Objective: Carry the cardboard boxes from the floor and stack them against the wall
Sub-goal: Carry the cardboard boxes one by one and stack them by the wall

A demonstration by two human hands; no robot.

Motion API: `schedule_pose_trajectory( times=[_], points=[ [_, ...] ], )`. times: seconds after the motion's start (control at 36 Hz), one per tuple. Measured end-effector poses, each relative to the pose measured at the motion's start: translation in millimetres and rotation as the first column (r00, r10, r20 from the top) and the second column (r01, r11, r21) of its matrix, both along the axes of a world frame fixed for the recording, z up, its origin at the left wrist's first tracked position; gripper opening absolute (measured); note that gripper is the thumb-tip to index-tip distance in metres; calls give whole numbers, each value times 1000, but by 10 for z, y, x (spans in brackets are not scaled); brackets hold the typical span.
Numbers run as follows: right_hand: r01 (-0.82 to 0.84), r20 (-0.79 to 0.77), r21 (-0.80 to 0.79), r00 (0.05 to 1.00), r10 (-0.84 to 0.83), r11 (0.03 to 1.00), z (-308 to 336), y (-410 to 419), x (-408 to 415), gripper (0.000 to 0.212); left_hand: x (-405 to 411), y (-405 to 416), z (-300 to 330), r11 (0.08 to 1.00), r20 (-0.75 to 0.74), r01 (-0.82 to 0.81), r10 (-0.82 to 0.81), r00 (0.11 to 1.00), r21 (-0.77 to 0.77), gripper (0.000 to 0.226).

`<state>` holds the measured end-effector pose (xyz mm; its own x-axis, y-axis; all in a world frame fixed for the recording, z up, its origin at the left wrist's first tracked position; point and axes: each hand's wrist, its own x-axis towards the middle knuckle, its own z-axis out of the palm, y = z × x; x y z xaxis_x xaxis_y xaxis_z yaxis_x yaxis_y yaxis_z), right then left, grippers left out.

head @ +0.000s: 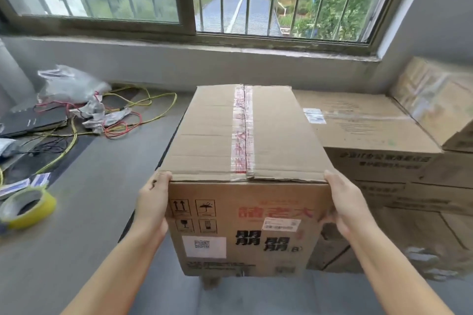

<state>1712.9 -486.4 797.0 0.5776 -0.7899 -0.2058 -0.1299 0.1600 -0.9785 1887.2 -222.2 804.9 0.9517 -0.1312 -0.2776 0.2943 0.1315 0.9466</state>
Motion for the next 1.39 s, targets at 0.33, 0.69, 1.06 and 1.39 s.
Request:
schedule_pose_trajectory(
  times=[0.33,0.69,1.06,1.39],
  points=[
    [52,-175,165,984,-22,985,-1174,-762,665,45,741,-946,-1087,974,-268,177,-134,954,143,35],
    [201,-309,287,945,-108,937,-1186,-1204,1412,56,1481,-1389,-1255,972,-470,228,-177,865,53,60],
    [300,-327,313,925,-194,901,-1201,-1496,1897,53,1908,-1731,-1212,951,-448,278,-191,874,137,59],
    [159,-308,251,948,-77,955,-847,-1208,1522,54,1752,-1448,-863,868,-220,358,-297,929,344,45]
  ],
)
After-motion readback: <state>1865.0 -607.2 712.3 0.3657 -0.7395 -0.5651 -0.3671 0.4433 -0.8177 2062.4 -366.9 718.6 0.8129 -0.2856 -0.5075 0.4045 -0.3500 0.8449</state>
